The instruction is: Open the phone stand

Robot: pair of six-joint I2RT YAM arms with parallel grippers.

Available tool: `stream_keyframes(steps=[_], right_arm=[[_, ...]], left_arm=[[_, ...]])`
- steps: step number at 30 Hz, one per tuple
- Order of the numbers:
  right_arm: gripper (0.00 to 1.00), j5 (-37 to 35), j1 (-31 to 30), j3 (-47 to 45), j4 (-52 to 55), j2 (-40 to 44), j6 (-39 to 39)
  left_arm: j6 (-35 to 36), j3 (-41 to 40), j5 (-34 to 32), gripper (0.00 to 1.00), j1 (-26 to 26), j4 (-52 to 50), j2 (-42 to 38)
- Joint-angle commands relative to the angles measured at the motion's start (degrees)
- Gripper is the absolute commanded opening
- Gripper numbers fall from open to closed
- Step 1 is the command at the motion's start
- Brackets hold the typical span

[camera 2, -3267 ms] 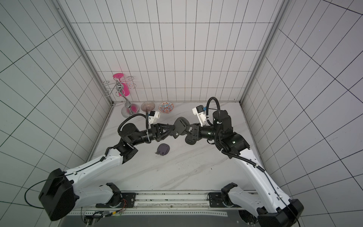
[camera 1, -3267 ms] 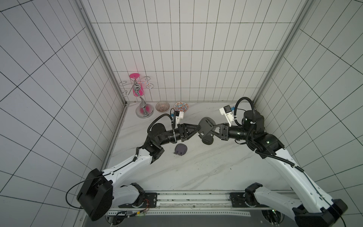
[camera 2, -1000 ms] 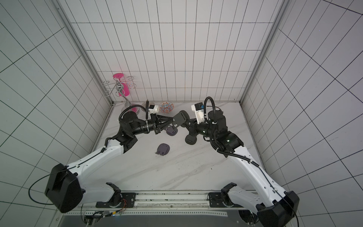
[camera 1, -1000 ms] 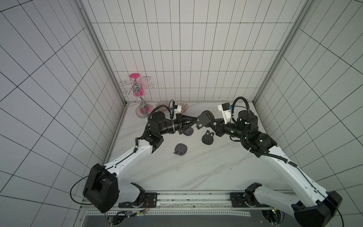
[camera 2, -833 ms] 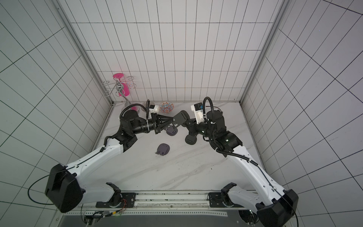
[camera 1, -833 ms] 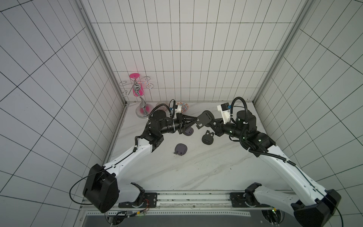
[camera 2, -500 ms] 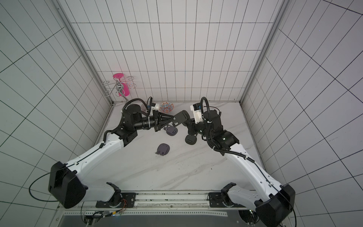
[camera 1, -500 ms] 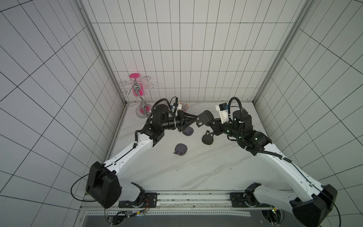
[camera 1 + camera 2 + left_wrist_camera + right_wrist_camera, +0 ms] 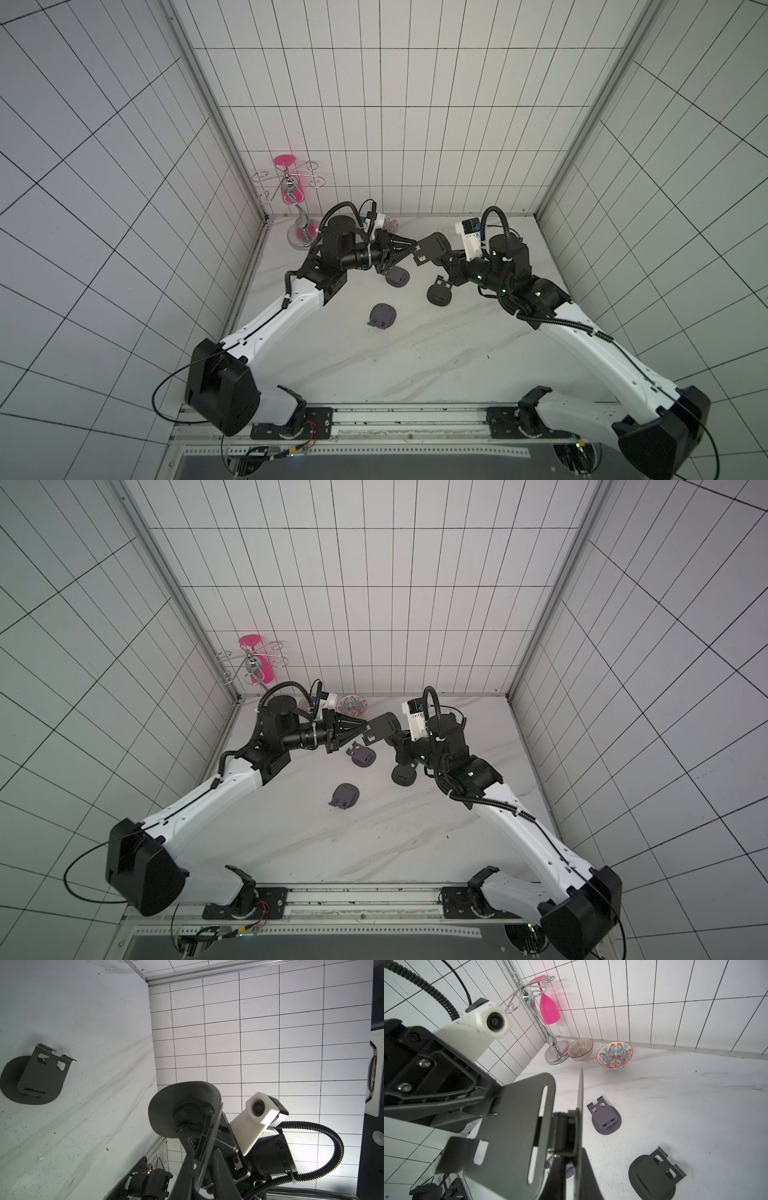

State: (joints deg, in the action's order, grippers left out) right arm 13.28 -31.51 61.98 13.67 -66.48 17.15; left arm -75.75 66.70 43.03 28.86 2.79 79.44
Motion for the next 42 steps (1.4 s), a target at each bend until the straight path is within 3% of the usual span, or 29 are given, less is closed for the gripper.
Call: stream_keyframes(steps=[1, 6, 12, 19, 34, 42], right_arm=[[0.0, 1.4, 0.9, -4.1, 16.4, -2.9, 1.4], [0.0, 7.7, 1.0, -4.8, 13.3, -3.4, 4.6], [0.0, 18.9, 2.8, -5.0, 9.4, -2.6, 8.2], [0.0, 27.9, 2.9, -6.7, 3.0, -2.6, 13.8], [0.0, 30.6, 3.8, -6.8, 0.3, 0.3, 17.4], [0.0, 28.5, 5.9, -6.9, 2.9, 3.3, 14.5]], left_arm=[[-0.4, 3.3, 1.1, 0.0, 1.2, 23.0, -5.8], [-2.1, 2.5, 0.4, 0.0, 3.6, 29.9, -4.8], [7.5, 1.7, -1.5, 0.0, 5.9, 20.9, -6.8], [5.8, 0.0, -2.0, 0.0, 8.7, 29.1, -3.9], [8.9, -1.3, -4.0, 0.0, 10.4, 25.6, -1.3], [13.9, 1.5, -7.9, 0.0, 7.9, 9.8, -4.6]])
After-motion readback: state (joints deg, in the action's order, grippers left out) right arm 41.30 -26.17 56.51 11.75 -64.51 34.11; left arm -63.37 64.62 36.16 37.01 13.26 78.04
